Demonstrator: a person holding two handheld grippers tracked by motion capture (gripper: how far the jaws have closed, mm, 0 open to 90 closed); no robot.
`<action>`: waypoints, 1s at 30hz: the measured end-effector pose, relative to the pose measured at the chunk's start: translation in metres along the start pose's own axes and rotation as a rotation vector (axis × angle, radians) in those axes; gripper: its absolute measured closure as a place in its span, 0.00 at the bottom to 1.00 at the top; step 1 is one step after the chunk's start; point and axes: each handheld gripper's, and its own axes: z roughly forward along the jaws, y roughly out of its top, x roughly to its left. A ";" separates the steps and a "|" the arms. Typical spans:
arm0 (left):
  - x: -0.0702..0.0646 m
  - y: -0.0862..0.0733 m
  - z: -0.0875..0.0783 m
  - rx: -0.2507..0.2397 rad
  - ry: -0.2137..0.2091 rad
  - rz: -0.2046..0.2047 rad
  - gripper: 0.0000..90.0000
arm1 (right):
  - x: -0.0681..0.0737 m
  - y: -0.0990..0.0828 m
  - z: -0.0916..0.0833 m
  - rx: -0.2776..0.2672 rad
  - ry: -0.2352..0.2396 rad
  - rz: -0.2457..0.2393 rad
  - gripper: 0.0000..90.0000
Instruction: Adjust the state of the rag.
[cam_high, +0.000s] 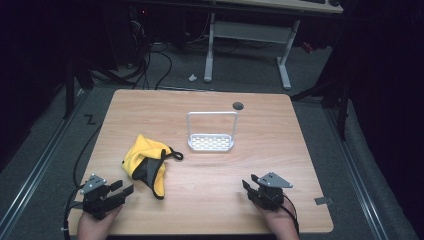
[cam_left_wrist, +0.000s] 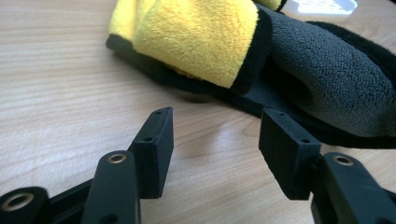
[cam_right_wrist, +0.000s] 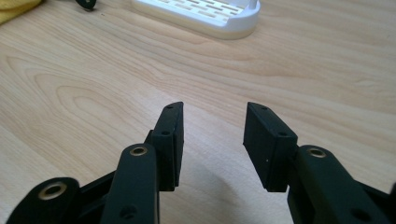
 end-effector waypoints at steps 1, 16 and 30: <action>-0.001 0.000 0.001 0.003 -0.003 0.006 0.50 | -0.001 0.000 0.000 0.002 0.004 0.004 0.65; 0.005 0.000 -0.005 -0.003 -0.009 -0.001 0.50 | 0.000 -0.002 0.004 0.013 -0.019 0.001 0.58; 0.005 0.002 -0.004 -0.018 -0.012 -0.013 0.46 | -0.002 -0.004 0.004 0.019 -0.019 0.007 0.58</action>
